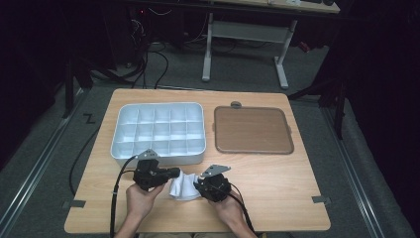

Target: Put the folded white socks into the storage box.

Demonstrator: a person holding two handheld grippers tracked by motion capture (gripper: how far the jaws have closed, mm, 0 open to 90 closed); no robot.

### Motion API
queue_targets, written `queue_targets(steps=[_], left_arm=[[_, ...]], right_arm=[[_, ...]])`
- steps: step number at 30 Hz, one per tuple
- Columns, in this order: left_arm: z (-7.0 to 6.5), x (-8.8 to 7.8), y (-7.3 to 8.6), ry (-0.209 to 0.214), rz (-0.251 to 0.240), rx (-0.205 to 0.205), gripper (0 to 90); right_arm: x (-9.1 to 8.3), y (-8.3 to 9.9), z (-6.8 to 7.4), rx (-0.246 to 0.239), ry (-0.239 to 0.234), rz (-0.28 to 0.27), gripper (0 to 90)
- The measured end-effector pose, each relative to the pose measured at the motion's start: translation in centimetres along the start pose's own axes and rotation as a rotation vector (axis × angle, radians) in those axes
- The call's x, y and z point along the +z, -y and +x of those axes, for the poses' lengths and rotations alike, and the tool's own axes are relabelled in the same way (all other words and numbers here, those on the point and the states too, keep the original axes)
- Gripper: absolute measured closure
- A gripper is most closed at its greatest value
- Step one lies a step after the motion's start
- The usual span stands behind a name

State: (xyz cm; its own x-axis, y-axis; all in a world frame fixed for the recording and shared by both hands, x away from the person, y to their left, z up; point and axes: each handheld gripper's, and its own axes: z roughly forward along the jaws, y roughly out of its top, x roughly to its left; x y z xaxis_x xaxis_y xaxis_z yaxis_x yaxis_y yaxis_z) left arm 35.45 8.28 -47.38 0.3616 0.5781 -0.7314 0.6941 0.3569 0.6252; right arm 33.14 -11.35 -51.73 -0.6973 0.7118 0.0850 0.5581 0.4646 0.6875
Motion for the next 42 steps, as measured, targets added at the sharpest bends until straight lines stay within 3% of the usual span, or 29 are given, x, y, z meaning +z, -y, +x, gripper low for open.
queue_targets(steps=[16,28,35,42], left_arm=[[-0.9,2.3,0.6,0.005,0.042,0.035,86.1],[-0.4,4.1,1.7,-0.020,0.088,0.052,86.1],[-0.4,4.3,2.0,-0.030,0.097,0.077,86.1],[-0.3,4.6,2.4,-0.031,0.105,0.092,86.1]], right_arm=[[0.0,0.1,0.3,-0.019,-0.009,0.002,78.7],[-0.2,0.2,0.3,-0.032,-0.007,0.002,75.3],[-1.2,0.3,0.2,-0.027,0.000,-0.010,70.0],[-1.3,1.0,0.3,-0.023,-0.012,-0.001,70.3]])
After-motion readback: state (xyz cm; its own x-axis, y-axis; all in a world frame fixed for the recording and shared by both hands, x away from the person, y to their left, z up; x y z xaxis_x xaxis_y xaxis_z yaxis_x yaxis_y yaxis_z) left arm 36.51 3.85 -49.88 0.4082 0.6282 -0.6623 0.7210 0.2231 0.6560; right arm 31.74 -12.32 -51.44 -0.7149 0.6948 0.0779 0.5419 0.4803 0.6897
